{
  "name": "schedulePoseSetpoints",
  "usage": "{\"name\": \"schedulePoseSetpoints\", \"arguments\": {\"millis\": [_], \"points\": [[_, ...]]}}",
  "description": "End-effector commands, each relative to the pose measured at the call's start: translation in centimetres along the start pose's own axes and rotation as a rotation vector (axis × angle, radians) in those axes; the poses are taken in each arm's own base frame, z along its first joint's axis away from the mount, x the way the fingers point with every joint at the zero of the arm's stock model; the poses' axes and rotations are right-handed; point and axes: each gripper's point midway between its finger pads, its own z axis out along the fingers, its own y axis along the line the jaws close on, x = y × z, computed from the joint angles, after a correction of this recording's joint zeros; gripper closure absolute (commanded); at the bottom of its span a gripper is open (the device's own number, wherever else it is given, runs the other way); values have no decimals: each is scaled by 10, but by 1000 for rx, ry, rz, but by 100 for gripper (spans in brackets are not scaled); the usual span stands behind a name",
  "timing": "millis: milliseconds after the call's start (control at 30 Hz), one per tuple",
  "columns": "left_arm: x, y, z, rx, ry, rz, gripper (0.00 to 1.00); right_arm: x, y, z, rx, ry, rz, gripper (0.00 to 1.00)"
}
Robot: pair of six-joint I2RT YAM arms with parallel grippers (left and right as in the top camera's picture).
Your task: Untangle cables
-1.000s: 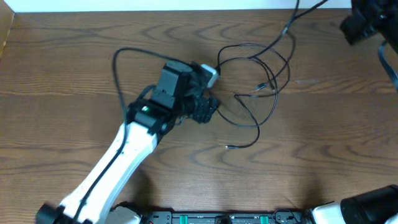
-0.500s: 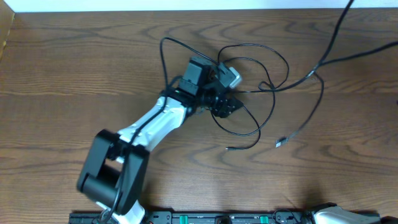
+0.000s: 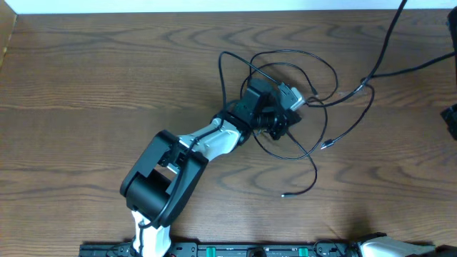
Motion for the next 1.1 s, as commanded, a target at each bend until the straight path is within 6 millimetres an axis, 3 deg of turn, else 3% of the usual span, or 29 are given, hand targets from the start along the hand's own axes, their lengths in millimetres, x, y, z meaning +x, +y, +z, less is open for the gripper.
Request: {"name": "schedulePoseSetpoints", "arguments": {"millis": [0, 133, 167, 200, 300, 367, 467, 567, 767, 967, 1067], "points": [[-65, 25, -60, -91, -169, -109, 93, 10, -21, 3, 121, 42, 3, 99], [-123, 48, -151, -201, -351, -149, 93, 24, -38, 9, 218, 98, 1, 99], [-137, 52, -181, -240, -401, -142, 93, 27, -41, 11, 232, 109, 0, 99], [-152, 56, -225, -299, -467, -132, 93, 33, -45, 17, 252, 135, -1, 99], [-167, 62, -316, -449, -578, -111, 93, 48, -54, 30, 294, 190, -6, 99], [-164, 62, -368, -553, -624, -119, 93, 59, -62, 39, 334, 231, -12, 99], [-140, 60, -440, -726, -654, -186, 93, 75, -82, 49, 429, 289, -24, 99], [-106, 57, -484, -862, -650, -294, 93, 85, -112, 52, 579, 319, -13, 99], [-32, 58, -525, -1053, -597, -577, 93, 104, -198, 17, 1090, 325, 100, 99], [62, 60, -581, -1443, -525, -942, 93, 137, -257, -14, 1329, 350, 225, 99], [93, 50, -604, -1594, -605, -1148, 93, 152, -284, -33, 1406, 349, 305, 99]]}}
